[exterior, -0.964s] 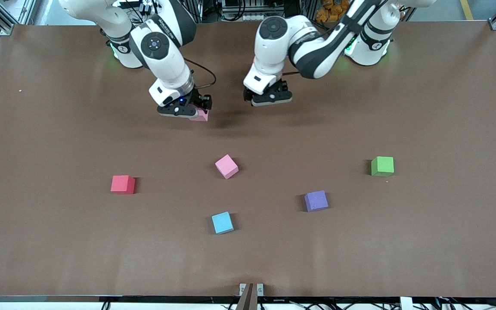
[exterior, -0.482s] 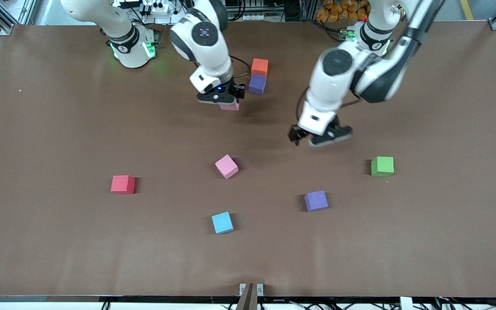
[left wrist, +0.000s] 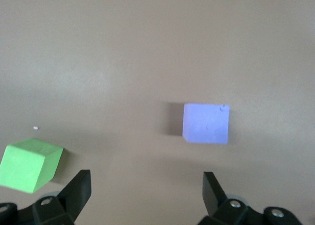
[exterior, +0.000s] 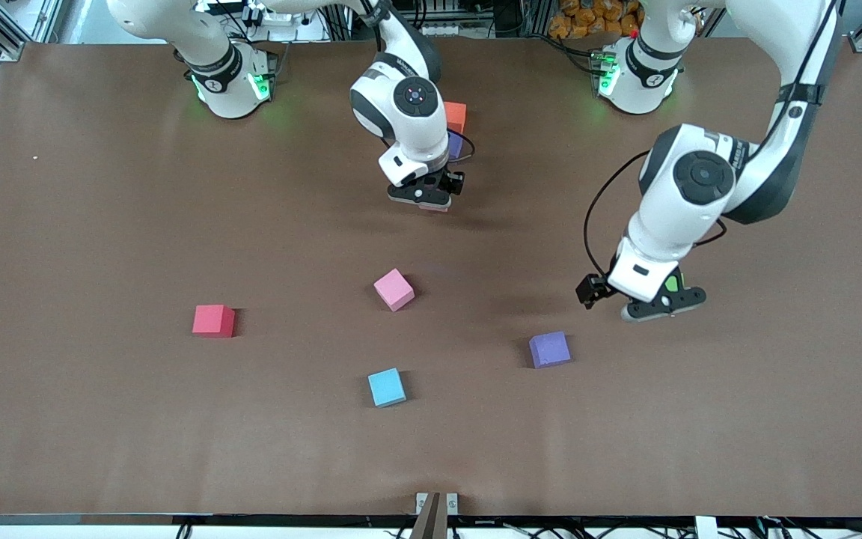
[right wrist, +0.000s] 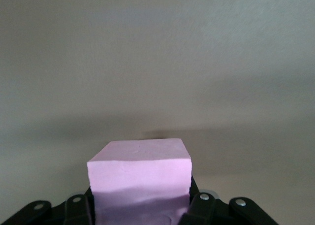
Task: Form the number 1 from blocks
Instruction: 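Place pink with the right gripper while the left gripper grasps the purple cube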
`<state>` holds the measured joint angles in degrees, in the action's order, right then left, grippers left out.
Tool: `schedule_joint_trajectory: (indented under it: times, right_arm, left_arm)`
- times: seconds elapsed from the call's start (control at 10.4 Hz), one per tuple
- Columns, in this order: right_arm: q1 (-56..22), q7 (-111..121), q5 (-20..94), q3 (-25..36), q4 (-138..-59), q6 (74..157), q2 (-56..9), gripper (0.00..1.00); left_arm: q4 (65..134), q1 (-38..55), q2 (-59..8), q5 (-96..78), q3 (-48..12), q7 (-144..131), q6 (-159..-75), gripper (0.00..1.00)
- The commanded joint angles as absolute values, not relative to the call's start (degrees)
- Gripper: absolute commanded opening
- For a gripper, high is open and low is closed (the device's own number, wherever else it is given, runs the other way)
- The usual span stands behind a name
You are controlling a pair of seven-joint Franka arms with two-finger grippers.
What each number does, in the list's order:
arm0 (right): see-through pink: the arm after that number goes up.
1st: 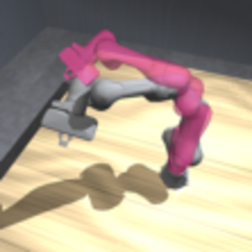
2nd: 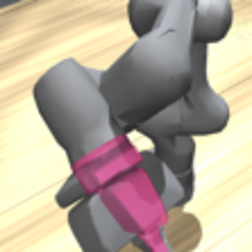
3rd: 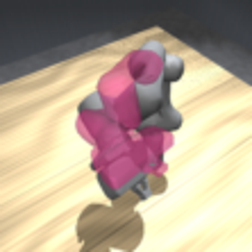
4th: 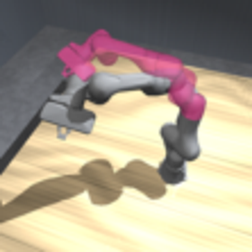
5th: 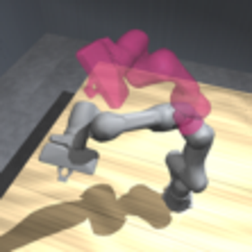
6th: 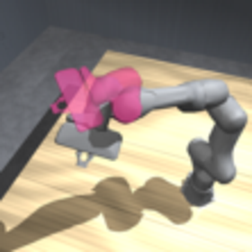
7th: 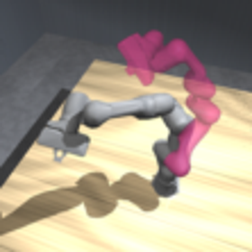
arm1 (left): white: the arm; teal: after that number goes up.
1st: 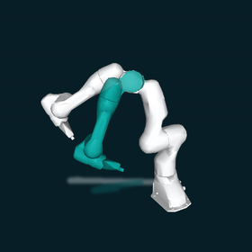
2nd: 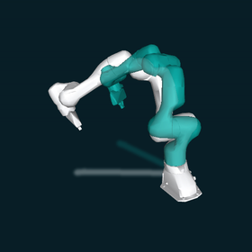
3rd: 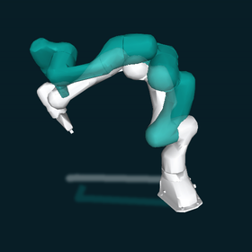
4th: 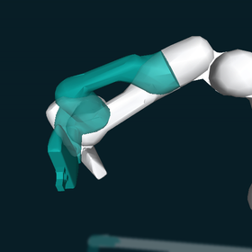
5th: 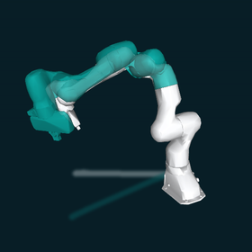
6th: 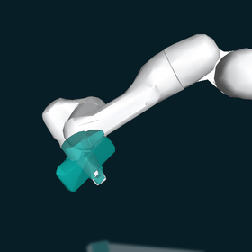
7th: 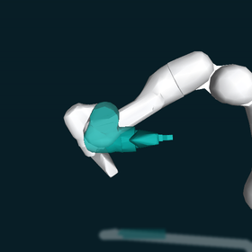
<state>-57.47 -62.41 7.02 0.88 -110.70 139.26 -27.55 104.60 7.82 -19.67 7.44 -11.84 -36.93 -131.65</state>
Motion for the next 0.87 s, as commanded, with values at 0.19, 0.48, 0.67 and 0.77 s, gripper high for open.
schedule_joint_trajectory:
  times: [0.19, 0.48, 0.67, 0.77]
  right_arm:
    - [-62.22, -64.07, 4.4, -0.25, -112.22, 140.54, -27.34, 0.45]
    - [-62.23, -64.25, 3.52, -2.37, -114.17, 140.54, -26.71, 0.45]
    - [-62.4, -65.55, 2.38, -2.55, -114.52, 140.71, -26.89, 0.45]
    - [-62.84, -66.35, 1.76, -2.72, -114.52, 140.71, -26.89, 0.45]
  left_arm:
    - [92.82, 20.36, -30.48, -0.06, -0.11, -33.32, -128.06, 1.0]
    - [90.8, 22.41, -34.96, -3.6, 1.14, -31.47, -128.06, 1.0]
    - [87.73, 23.29, -38.22, -3.95, 1.23, -31.46, -128.06, 1.0]
    - [87.37, 23.38, -38.49, -4.3, 1.32, -31.46, -128.06, 1.0]
